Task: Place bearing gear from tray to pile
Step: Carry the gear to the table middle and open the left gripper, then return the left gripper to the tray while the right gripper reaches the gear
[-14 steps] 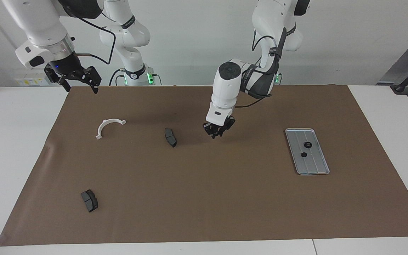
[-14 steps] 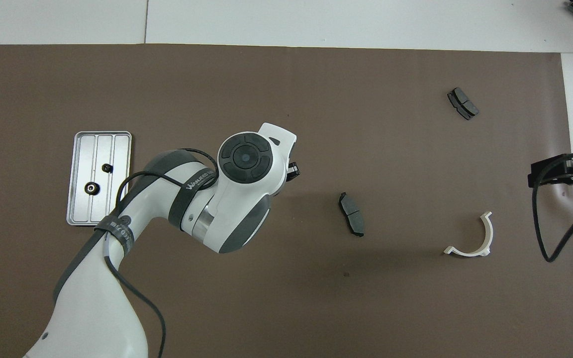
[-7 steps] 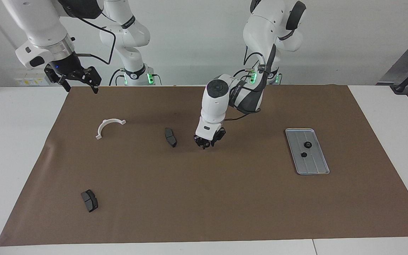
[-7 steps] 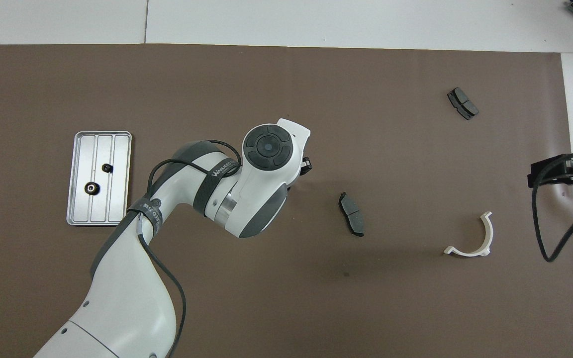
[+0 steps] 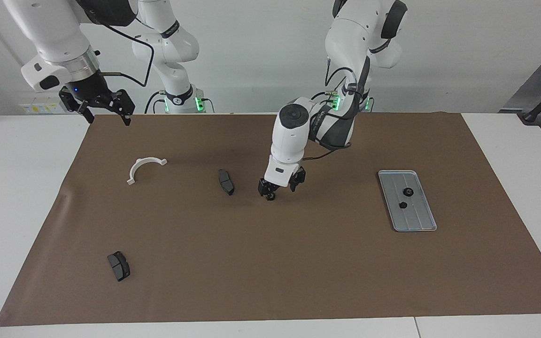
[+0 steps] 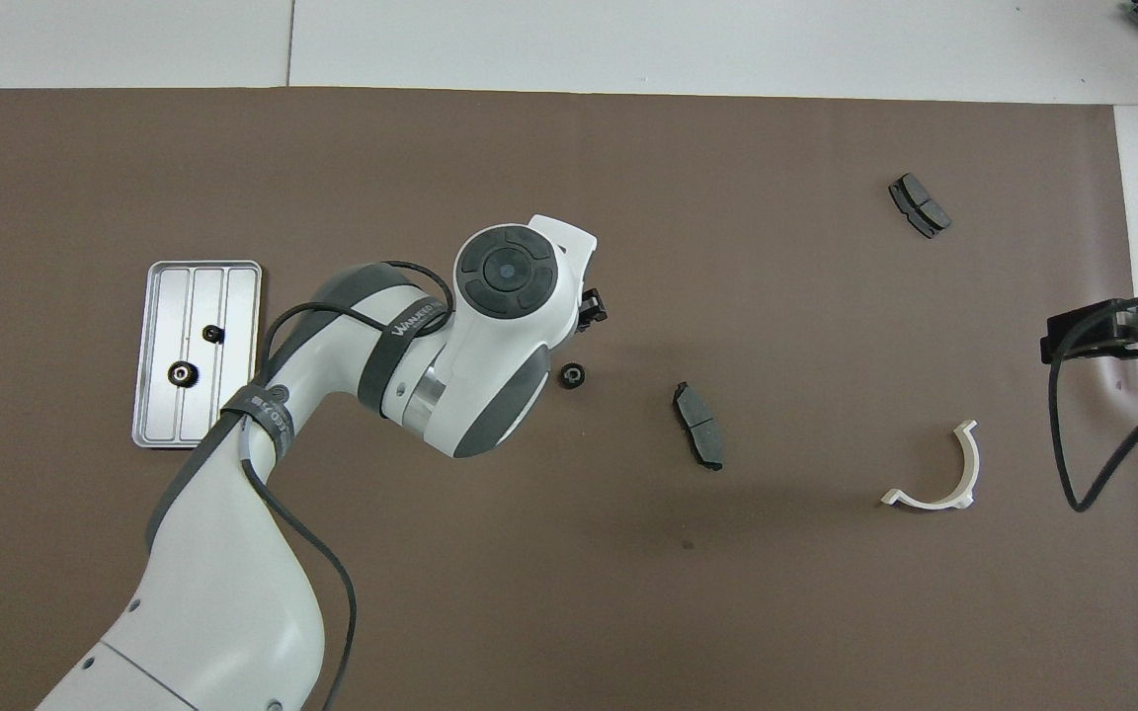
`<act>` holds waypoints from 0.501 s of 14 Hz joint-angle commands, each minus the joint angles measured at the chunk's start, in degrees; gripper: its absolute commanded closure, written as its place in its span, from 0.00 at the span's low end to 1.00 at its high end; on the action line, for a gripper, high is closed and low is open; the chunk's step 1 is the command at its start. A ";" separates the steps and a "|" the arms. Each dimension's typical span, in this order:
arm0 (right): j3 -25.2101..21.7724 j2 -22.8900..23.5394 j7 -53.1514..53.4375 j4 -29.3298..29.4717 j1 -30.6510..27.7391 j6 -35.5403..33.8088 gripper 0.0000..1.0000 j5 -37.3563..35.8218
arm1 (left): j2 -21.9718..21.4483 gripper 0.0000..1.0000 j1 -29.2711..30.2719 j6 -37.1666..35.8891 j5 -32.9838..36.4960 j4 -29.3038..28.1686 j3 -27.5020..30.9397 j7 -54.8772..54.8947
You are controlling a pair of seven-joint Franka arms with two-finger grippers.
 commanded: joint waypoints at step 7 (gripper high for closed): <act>0.79 7.68 9.76 -5.69 11.32 17.13 0.00 1.37 | -8.79 0.09 21.50 -9.85 0.13 -5.76 0.17 36.40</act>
